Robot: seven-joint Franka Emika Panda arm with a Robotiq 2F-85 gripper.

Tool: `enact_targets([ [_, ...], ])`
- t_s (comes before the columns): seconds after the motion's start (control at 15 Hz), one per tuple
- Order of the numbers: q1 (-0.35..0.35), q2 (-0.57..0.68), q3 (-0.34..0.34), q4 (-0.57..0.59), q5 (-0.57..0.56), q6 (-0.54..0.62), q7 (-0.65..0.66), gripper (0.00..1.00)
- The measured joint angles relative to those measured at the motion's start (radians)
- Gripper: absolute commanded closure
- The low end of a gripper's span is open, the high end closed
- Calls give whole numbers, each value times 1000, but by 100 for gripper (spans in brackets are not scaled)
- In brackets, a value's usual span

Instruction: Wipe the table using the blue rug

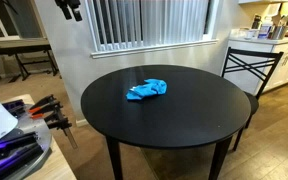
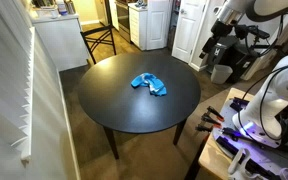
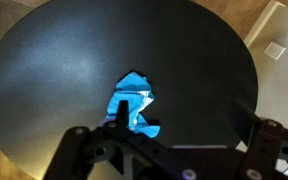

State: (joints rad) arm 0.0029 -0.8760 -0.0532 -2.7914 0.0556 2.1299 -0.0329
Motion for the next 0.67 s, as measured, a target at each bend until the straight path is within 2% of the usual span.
enact_targets([
  [0.67,0,9,0,-18,0,-2,0,0],
])
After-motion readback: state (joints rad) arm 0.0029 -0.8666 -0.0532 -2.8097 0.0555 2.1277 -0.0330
